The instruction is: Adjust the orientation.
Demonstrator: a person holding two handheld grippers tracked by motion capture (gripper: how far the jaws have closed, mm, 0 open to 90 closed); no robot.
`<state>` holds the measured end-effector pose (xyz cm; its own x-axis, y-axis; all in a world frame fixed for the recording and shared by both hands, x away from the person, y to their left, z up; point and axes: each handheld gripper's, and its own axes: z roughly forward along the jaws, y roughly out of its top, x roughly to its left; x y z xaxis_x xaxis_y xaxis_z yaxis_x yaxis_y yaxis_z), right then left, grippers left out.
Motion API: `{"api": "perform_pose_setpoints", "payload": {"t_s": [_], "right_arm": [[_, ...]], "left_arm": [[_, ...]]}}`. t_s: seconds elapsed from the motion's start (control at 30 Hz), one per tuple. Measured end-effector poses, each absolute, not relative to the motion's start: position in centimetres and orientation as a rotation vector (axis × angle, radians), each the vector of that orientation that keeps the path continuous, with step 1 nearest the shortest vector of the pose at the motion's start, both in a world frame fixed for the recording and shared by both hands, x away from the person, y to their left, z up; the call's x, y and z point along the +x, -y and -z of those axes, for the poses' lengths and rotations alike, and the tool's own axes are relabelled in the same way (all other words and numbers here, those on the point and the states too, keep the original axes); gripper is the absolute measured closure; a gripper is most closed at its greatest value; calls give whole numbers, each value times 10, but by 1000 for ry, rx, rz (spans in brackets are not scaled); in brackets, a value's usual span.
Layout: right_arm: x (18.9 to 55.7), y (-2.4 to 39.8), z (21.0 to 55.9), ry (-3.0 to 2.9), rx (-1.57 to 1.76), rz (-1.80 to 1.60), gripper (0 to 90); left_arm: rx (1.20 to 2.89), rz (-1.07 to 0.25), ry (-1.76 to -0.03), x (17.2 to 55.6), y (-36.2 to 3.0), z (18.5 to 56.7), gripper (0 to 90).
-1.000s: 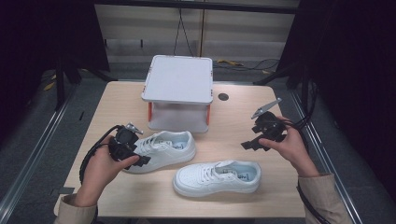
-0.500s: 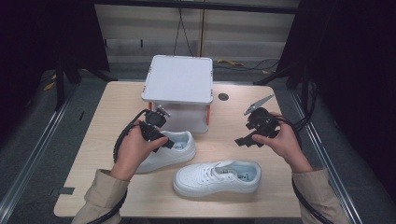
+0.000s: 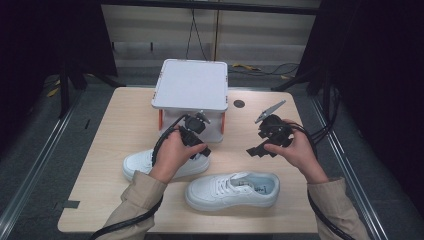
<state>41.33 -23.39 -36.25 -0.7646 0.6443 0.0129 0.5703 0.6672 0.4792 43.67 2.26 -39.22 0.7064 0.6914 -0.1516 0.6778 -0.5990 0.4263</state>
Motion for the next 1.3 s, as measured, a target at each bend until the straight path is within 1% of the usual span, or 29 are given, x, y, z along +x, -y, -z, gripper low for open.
{"api": "perform_pose_setpoints", "payload": {"t_s": [0.1,0.2,0.23,0.27,0.3,0.33,0.37,0.5,0.53,0.6,0.63,0.67,0.77,0.87,0.9,1.07,1.13,1.3], "right_arm": [[415,234,365,-2724,999,-700,163],[415,234,366,-2727,997,-701,163],[415,235,367,-2726,996,-705,163],[415,235,367,-2726,1002,-706,163],[415,236,368,-2723,1003,-712,163],[415,236,368,-2723,1003,-712,163],[416,237,368,-2715,1028,-723,164],[416,235,369,-2721,1006,-730,164],[415,235,369,-2723,1004,-729,164],[415,235,368,-2721,1004,-727,164],[415,235,368,-2720,995,-732,164],[415,235,368,-2720,995,-732,164],[413,236,366,-2716,1002,-723,165],[413,240,366,-2712,1015,-715,166],[413,241,365,-2707,1029,-712,165],[411,242,362,-2700,1019,-726,165],[409,240,360,-2697,1016,-728,166],[408,238,355,-2689,1002,-724,165]], "left_arm": [[2501,-55,-1061,441,-17,399,388],[2498,-57,-1093,444,-14,401,390],[2499,-60,-1095,444,-15,401,401],[2499,-65,-1109,445,-16,401,434],[2489,-47,-1136,446,-16,401,446],[2489,-47,-1136,446,-16,401,444],[2467,-22,-1174,448,-17,403,442],[2467,2,-1187,449,-16,408,440],[2468,29,-1188,449,-16,412,465],[2468,41,-1185,449,-15,416,492],[2448,107,-1159,450,-14,422,585],[2448,107,-1159,450,-14,422,670],[2505,67,-1112,446,-9,417,681],[2516,40,-1094,443,-10,409,685],[2538,39,-1066,438,-13,399,687],[2599,-1,-997,423,-17,378,688],[2635,-31,-953,419,-19,373,689],[2653,-113,-887,409,-29,363,693]]}}
